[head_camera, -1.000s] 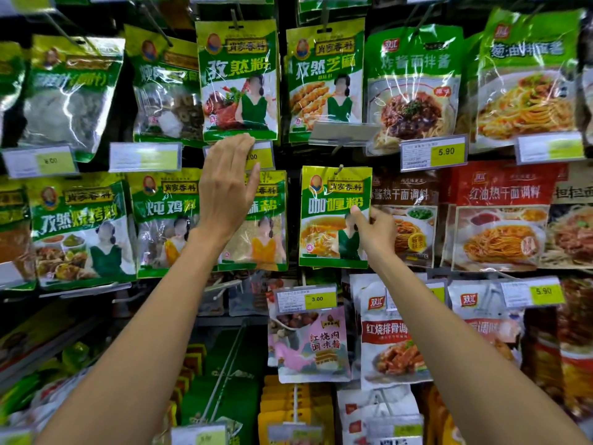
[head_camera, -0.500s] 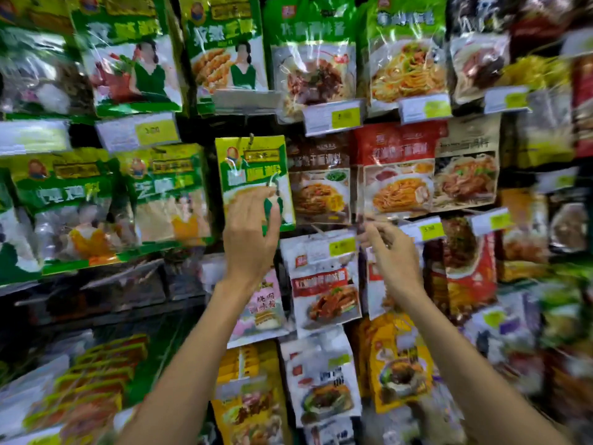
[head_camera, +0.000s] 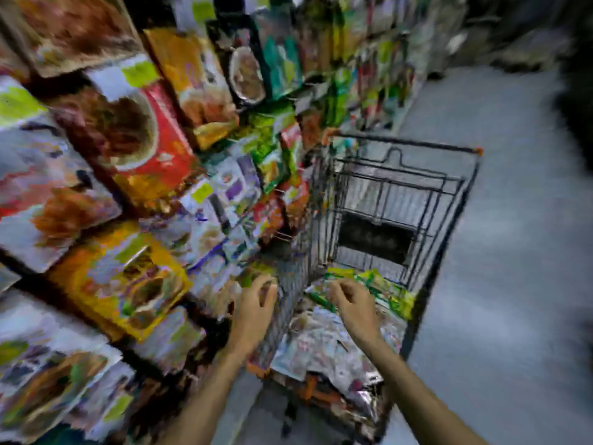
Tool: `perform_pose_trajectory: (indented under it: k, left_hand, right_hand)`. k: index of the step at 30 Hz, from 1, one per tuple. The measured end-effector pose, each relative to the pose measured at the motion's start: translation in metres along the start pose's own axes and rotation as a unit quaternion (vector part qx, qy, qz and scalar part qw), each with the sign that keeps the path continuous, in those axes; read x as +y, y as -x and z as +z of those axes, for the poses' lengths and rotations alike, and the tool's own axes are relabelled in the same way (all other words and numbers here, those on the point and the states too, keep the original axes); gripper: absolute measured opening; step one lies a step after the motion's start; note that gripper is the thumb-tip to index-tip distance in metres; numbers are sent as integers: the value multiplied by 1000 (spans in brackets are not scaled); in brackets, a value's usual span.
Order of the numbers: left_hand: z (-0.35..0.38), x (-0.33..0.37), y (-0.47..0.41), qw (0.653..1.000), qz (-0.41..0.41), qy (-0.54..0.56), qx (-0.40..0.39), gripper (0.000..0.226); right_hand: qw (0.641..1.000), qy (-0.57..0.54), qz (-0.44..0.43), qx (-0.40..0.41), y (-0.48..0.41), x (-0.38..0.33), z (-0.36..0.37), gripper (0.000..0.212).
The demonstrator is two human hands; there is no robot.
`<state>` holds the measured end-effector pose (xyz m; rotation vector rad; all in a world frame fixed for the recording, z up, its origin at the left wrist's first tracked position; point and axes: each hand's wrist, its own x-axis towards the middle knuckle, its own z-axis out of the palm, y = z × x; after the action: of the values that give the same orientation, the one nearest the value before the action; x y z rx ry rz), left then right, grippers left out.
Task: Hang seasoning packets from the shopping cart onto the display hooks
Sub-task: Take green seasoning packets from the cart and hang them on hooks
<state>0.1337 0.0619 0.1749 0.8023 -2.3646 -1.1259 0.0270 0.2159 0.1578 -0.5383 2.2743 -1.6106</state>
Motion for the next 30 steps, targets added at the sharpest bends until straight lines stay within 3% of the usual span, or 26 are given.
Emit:
perform_pose_trajectory:
  k: [7, 12, 15, 19, 23, 26, 29, 30]
  left_hand:
    - [107, -27, -77, 989, 9, -37, -144, 18]
    - [188, -62, -149, 973, -11, -47, -226, 14]
    - [239, -89, -186, 964, -25, -53, -260, 12]
    - [307, -125, -222, 945, -67, -53, -317, 22]
    - [362, -163, -239, 926, -60, -78, -366, 23]
    - [393, -182, -247, 919, -57, -89, -381, 25]
    - [418, -192, -253, 914, -13, -135, -383, 35]
    - [425, -195, -254, 913, -6, -141, -384, 38]
  right_hand:
    - [984, -16, 135, 119, -48, 83, -31, 29]
    - [943, -46, 260, 202, -109, 147, -28, 23]
    - [885, -167, 351, 257, -143, 196, -23, 22]
    - [765, -379, 436, 283, -181, 265, -14, 32]
    - [676, -468, 486, 297, -212, 333, -3, 40]
    - [670, -429, 527, 297, -231, 364, -2, 13]
    - [675, -406, 539, 298, -247, 389, 1, 22]
    - [660, -421, 537, 314, -253, 392, 2, 23]
